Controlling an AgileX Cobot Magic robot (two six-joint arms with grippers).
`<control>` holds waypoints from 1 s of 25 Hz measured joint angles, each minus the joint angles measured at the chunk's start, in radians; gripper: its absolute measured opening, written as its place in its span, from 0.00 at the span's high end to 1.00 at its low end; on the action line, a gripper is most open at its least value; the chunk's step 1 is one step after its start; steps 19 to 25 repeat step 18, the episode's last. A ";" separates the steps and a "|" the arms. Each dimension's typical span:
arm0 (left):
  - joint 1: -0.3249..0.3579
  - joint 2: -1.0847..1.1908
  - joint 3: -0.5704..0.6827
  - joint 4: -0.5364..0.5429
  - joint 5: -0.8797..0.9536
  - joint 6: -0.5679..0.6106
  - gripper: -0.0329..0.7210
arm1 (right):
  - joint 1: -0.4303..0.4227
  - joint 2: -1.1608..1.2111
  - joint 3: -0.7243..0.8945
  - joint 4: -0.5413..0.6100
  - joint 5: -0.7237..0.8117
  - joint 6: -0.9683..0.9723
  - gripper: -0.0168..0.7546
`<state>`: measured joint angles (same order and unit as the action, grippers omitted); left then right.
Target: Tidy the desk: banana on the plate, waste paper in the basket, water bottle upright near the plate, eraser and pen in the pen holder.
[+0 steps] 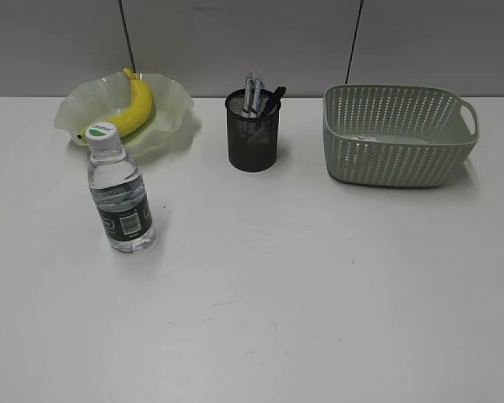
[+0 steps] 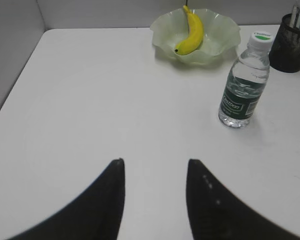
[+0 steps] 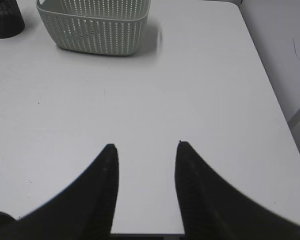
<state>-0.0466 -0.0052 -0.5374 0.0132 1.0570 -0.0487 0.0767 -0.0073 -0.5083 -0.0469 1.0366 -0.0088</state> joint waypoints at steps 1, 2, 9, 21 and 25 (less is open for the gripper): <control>0.000 0.000 0.000 0.000 0.000 0.000 0.55 | 0.000 0.000 0.000 0.000 0.000 0.000 0.57; 0.000 0.000 0.000 0.000 0.000 0.000 0.55 | 0.000 0.000 0.000 0.000 0.000 0.000 0.57; 0.000 0.000 0.000 0.000 0.000 0.000 0.55 | 0.000 0.000 0.000 0.001 0.000 0.000 0.57; 0.000 0.000 0.000 0.000 0.000 0.000 0.55 | 0.000 0.000 0.000 0.004 0.000 0.000 0.57; 0.000 0.000 0.000 0.000 0.000 0.000 0.55 | 0.000 0.000 0.000 0.004 0.000 0.000 0.57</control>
